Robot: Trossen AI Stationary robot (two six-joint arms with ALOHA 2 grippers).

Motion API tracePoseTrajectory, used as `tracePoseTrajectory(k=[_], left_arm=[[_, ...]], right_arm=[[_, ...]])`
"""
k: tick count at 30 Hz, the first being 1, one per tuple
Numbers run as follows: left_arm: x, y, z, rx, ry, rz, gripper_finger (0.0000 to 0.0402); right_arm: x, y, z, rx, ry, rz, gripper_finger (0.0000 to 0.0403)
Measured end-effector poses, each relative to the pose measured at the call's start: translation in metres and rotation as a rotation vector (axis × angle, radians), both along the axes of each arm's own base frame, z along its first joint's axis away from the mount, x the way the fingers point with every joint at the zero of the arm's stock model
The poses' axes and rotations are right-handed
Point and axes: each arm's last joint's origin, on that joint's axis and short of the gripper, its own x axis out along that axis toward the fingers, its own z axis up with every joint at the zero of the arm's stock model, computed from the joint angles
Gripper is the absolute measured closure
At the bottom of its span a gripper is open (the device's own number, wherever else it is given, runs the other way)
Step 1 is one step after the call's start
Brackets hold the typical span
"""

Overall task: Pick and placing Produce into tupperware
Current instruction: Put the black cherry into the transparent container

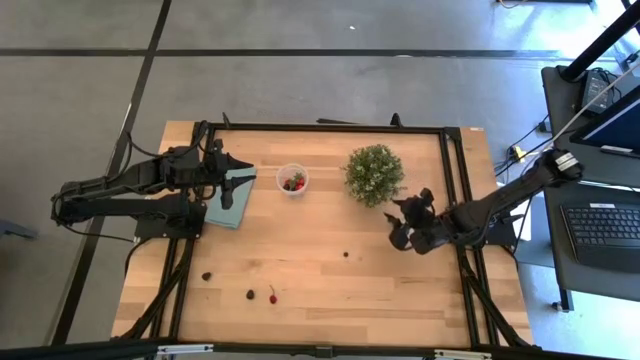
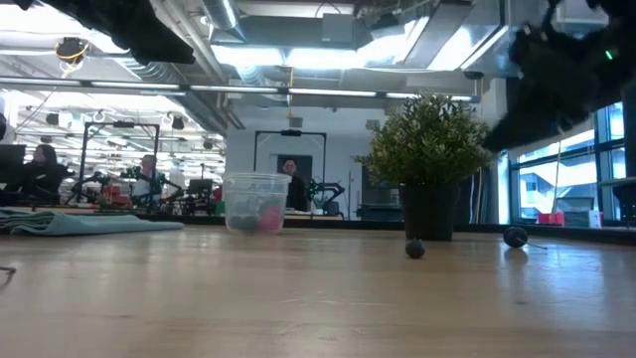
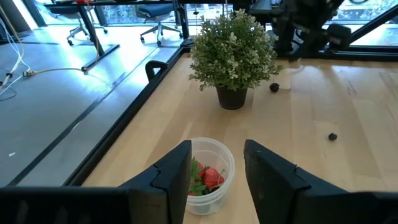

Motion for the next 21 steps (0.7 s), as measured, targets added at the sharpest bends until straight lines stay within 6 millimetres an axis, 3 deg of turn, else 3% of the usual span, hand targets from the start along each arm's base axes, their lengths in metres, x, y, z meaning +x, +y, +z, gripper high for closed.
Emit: tracePoseTrajectory(k=[8,13,21], left_arm=[[0.000,0.000,0.000,0.000,-0.001,0.000,0.0262],[0.000,0.000,0.000,0.000,0.000,0.000,0.0262],[0.000,0.000,0.000,0.000,-0.002,0.000,0.0262]], right_arm=[[-0.020,-0.004,-0.044,0.158,-0.111,-0.094,0.0167],[-0.022,-0.005,-0.055,0.217,-0.201,-0.087,0.0167],[-0.027,-0.007,-0.064,0.217,-0.151,-0.053,0.0166]])
